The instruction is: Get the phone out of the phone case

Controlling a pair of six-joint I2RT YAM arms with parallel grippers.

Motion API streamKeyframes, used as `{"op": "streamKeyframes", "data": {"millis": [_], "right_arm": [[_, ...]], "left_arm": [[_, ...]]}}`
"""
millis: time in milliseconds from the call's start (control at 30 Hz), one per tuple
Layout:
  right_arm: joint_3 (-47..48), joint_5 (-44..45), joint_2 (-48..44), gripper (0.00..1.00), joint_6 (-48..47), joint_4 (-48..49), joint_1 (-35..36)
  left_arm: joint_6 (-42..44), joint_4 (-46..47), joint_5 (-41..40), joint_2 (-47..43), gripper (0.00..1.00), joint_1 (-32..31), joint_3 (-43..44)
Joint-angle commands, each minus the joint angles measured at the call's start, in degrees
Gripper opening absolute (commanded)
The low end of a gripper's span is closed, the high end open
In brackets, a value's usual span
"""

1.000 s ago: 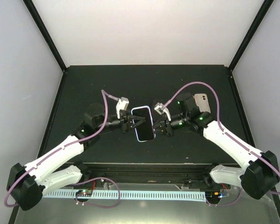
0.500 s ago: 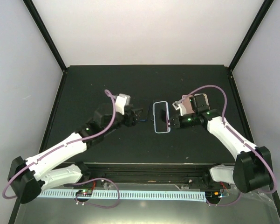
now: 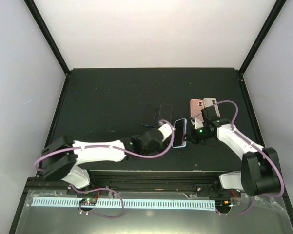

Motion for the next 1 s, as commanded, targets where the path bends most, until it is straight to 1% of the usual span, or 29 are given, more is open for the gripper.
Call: {"op": "streamKeyframes", "data": {"millis": [0,67,200,367,433,567,733,833,967], "right_arm": [[4.09,0.47,4.24,0.01,-0.28,1.93,-0.37],[4.01,1.52,4.92,0.01,-0.44,2.29,-0.57],[4.02,2.61,5.91,0.01,-0.45,2.76,-0.85],[5.91,4.63,9.10,0.01,0.22,2.73,-0.90],[6.76,4.40,10.58,0.01,-0.13,2.12,-0.93],[6.63,4.28,10.73,0.01,-0.19,2.35,-0.91],[6.91,3.71,11.97,0.01,-0.31,2.36,-0.95],[7.16,3.74,12.64,0.01,-0.53,2.10,-0.95],[7.28,2.88,12.88,0.01,-0.52,1.94,-0.95]], "left_arm": [[7.91,6.56,-8.06,9.30,0.65,-3.47,7.00],[8.96,9.45,-7.66,11.84,0.65,-3.86,7.55],[10.80,17.11,-3.60,15.67,0.67,-4.11,6.99],[11.30,23.09,-1.39,21.11,0.69,-4.67,6.82],[10.91,21.81,-2.50,22.68,0.67,-4.67,7.96],[10.36,18.08,-8.12,25.99,0.64,-4.60,11.06],[9.83,13.19,-12.79,29.22,0.57,-4.58,14.36],[9.72,12.15,-14.83,30.44,0.56,-4.58,15.25],[9.50,8.00,-17.90,32.49,0.55,-4.67,18.07]]}}
